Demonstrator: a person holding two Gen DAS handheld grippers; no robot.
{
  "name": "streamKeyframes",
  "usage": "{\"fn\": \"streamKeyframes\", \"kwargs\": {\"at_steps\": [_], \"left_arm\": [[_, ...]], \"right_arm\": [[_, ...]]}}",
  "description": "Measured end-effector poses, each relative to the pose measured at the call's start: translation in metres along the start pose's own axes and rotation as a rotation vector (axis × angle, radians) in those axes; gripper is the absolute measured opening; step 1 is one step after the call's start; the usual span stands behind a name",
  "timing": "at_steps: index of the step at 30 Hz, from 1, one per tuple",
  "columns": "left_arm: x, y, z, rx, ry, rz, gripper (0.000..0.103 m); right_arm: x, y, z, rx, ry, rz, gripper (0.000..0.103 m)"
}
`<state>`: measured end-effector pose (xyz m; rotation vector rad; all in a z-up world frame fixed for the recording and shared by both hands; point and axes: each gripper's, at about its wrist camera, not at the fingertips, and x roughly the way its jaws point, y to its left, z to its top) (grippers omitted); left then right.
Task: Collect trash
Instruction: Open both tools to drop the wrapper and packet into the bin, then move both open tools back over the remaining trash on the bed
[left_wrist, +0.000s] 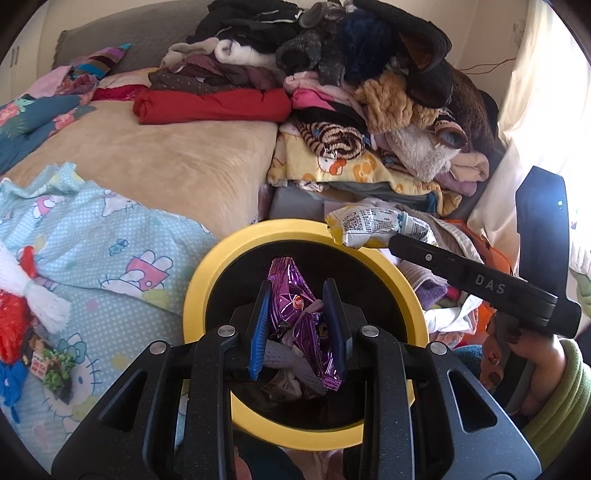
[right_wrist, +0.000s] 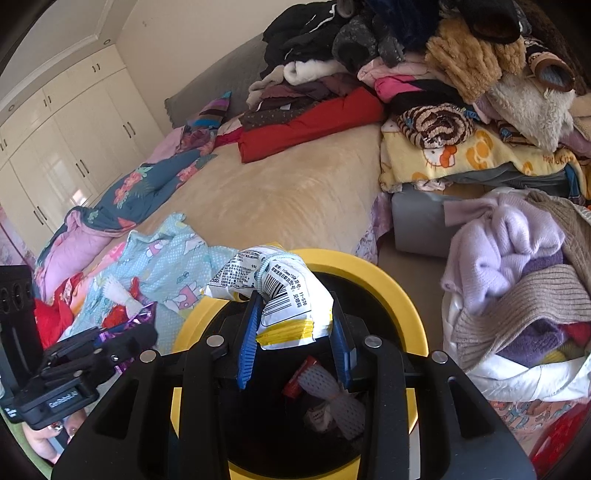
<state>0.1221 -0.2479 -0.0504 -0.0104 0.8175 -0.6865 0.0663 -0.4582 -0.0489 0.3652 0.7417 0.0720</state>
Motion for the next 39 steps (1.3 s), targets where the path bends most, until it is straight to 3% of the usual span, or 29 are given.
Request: {"fn": "streamKeyframes", "kwargs": {"at_steps": [3, 4, 5, 6, 9, 12, 25, 39], "left_arm": [[0.008, 0.001, 0.001, 0.005, 0.011, -0.004, 0.024], [0.011, 0.003, 0.0, 0.007, 0.014, -0.005, 0.026], [0.013, 0.004, -0.001, 0.005, 0.015, 0.002, 0.034], [0.015, 0.006, -0.002, -0.002, 0.017, 0.008, 0.053], [0.014, 0.013, -0.006, -0.031, 0.01, 0.035, 0.086], [0.002, 0.018, -0.01, -0.036, -0.02, 0.047, 0.092], [-0.046, 0.046, -0.01, -0.07, -0.126, 0.158, 0.092], [-0.087, 0.063, -0.014, -0.041, -0.228, 0.251, 0.092]], "right_arm": [[0.003, -0.001, -0.001, 0.009, 0.018, 0.005, 0.038], [0.003, -0.003, -0.001, 0.021, 0.022, 0.015, 0.049], [0.004, -0.004, -0.001, 0.034, 0.026, 0.023, 0.057], [0.003, -0.007, -0.001, 0.051, 0.023, 0.02, 0.066], [-0.001, -0.009, -0.001, 0.064, 0.0, -0.014, 0.071], [-0.006, -0.008, -0.001, 0.065, -0.033, -0.032, 0.077], [-0.017, 0.043, 0.002, -0.059, -0.124, 0.031, 0.086], [-0.021, 0.087, -0.002, -0.121, -0.148, 0.073, 0.089]]}}
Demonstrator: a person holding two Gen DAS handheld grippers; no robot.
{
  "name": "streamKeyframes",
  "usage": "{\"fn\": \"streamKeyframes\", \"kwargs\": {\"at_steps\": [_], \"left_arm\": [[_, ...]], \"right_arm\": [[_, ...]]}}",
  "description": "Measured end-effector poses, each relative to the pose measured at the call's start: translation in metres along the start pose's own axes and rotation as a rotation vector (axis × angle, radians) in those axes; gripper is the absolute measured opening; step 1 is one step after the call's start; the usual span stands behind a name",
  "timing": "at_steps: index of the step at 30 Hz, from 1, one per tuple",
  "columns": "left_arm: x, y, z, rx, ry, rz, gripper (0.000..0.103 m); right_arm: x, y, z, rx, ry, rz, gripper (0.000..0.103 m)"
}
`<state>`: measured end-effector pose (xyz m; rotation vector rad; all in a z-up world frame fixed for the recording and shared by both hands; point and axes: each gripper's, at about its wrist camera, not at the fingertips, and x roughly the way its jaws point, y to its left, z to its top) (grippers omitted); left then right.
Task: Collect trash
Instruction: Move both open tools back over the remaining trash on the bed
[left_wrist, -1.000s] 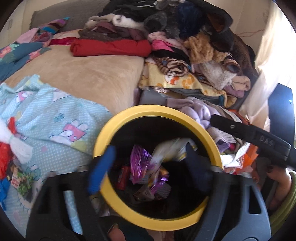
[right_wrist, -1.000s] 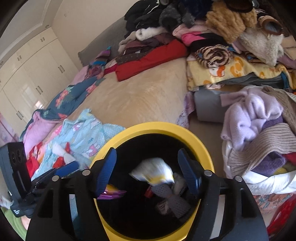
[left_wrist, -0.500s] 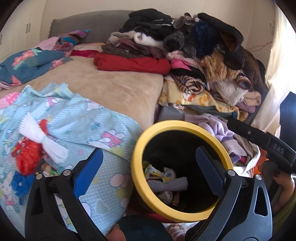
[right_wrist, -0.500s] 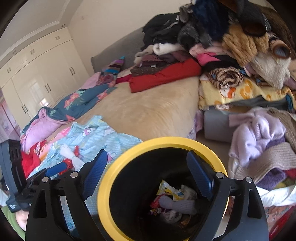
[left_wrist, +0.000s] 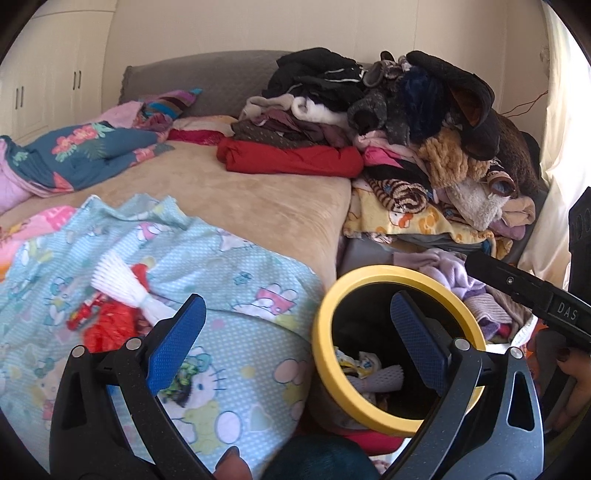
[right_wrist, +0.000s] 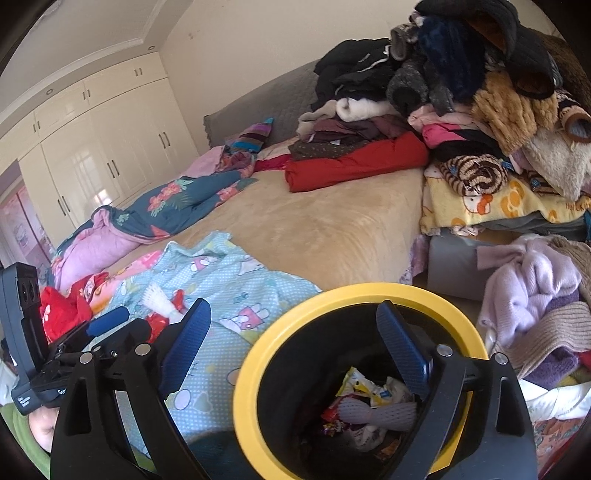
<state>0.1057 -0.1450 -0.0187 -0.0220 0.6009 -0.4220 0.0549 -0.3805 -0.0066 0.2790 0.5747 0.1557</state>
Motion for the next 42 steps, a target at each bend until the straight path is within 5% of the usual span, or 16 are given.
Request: {"fn": "streamKeyframes", "kwargs": {"at_steps": [42], "left_arm": [[-0.034, 0.124, -0.007, -0.191, -0.092, 0.196, 0.092]], "right_arm": [[0.047, 0.122, -0.014, -0.231, 0.089, 0.174, 0.09]]}}
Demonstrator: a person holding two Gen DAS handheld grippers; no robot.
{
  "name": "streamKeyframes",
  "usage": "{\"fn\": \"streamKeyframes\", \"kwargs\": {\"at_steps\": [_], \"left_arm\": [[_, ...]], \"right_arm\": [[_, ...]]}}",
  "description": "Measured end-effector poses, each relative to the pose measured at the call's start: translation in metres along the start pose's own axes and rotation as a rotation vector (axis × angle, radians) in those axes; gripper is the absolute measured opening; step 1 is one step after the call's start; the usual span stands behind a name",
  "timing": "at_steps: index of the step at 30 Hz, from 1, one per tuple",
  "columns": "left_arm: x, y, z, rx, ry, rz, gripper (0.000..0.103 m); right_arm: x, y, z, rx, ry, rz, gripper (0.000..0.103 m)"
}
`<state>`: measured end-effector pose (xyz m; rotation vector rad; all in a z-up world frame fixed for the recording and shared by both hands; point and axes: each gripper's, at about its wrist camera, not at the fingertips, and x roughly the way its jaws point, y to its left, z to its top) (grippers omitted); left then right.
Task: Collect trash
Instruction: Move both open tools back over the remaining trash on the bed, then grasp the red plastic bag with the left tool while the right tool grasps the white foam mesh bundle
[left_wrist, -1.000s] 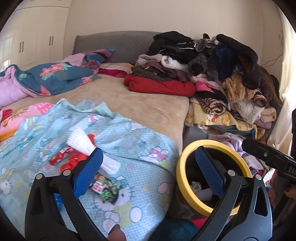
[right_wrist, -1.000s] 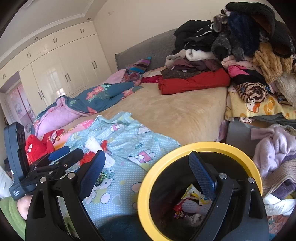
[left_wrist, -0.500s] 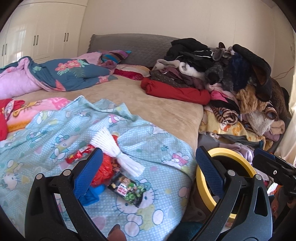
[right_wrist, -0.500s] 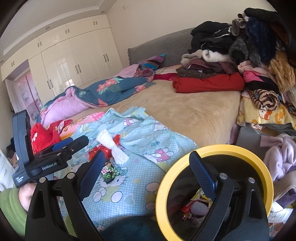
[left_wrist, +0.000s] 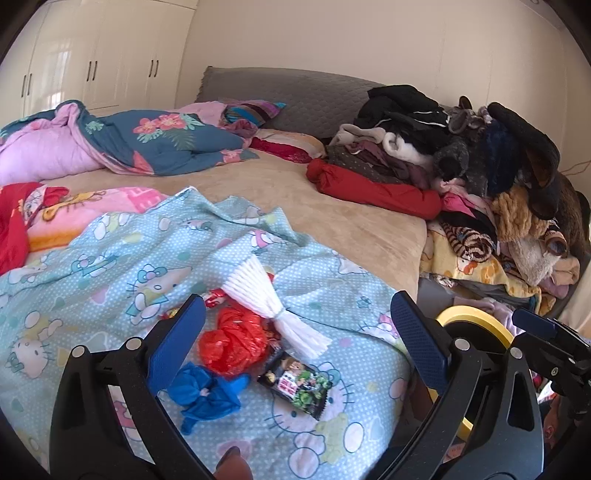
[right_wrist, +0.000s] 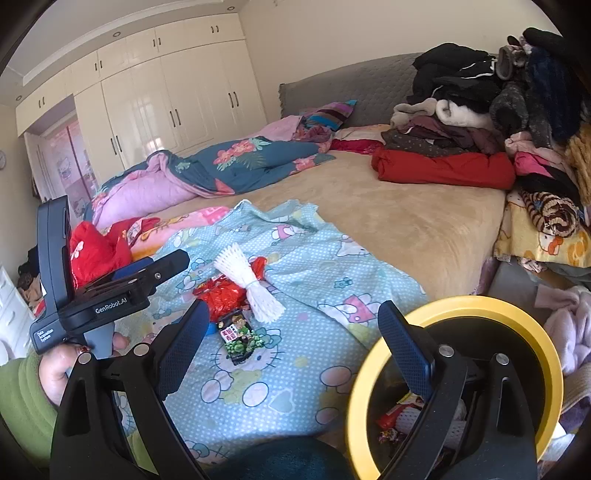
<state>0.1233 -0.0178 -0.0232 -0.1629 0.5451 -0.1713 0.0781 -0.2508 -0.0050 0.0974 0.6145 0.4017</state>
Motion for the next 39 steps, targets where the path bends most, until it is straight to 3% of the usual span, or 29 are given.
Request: {"fn": "streamKeyframes", "kwargs": {"at_steps": [25, 30, 39], "left_arm": [[0.005, 0.074, -0.008, -0.1, 0.056, 0.115, 0.092], [0.012, 0.085, -0.013, -0.121, 0.091, 0.11, 0.092], [0.034, 0.093, -0.02, -0.146, 0.162, 0.061, 0.091]], "right_arm": [[0.067, 0.031, 0.01, -0.062, 0.101, 0.064, 0.09], [0.085, 0.033, 0.013, -0.083, 0.122, 0.066, 0.09], [0.135, 0.035, 0.017, -0.11, 0.215, 0.093, 0.077]]}}
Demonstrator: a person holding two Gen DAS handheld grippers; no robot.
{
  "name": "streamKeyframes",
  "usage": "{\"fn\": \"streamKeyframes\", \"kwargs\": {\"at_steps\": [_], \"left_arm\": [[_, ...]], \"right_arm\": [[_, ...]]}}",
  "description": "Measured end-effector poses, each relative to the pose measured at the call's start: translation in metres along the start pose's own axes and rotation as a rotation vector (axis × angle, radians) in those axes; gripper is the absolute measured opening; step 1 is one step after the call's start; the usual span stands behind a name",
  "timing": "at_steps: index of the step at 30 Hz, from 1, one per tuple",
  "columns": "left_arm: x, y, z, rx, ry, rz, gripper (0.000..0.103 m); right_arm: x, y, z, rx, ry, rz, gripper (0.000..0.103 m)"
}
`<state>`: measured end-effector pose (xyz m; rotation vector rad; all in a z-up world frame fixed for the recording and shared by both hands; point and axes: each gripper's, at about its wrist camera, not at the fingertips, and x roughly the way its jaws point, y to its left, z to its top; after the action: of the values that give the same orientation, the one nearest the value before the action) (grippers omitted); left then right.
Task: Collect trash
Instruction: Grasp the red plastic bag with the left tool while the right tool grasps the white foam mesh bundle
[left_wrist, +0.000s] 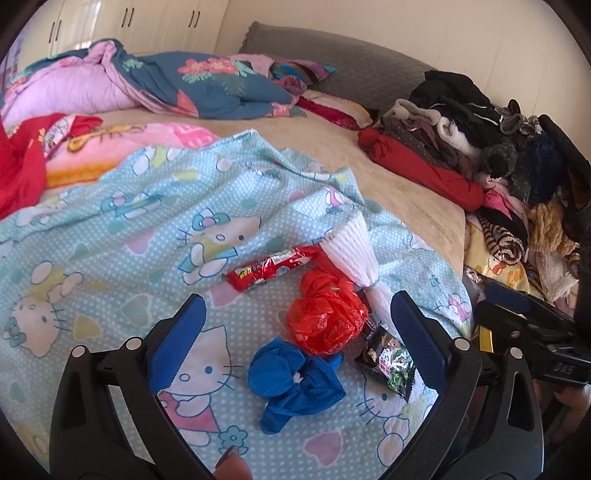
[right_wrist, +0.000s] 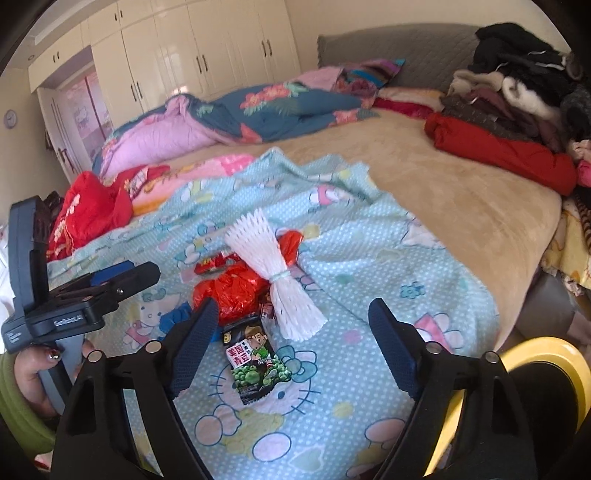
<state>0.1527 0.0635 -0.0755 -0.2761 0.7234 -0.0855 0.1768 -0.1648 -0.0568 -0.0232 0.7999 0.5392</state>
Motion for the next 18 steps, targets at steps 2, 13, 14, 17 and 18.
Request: {"fn": "streamKeyframes", "kwargs": {"at_steps": [2, 13, 14, 17, 18], "left_arm": [[0.007, -0.001, 0.001, 0.003, 0.018, -0.007, 0.087], [0.048, -0.009, -0.003, 0.018, 0.14, -0.064, 0.077], [0.051, -0.01, -0.004, 0.016, 0.149, -0.066, 0.076], [0.06, -0.013, -0.006, 0.018, 0.169, -0.064, 0.074], [0.063, -0.014, -0.006, 0.019, 0.176, -0.063, 0.073]], "right_arm": [[0.013, -0.001, 0.001, -0.002, 0.026, 0.0, 0.075], [0.082, -0.014, -0.006, 0.059, 0.209, 0.018, 0.053], [0.088, -0.015, -0.008, 0.065, 0.225, 0.02, 0.051], [0.095, -0.018, -0.012, 0.092, 0.252, 0.044, 0.029], [0.094, -0.02, -0.012, 0.105, 0.247, 0.048, 0.026]]}}
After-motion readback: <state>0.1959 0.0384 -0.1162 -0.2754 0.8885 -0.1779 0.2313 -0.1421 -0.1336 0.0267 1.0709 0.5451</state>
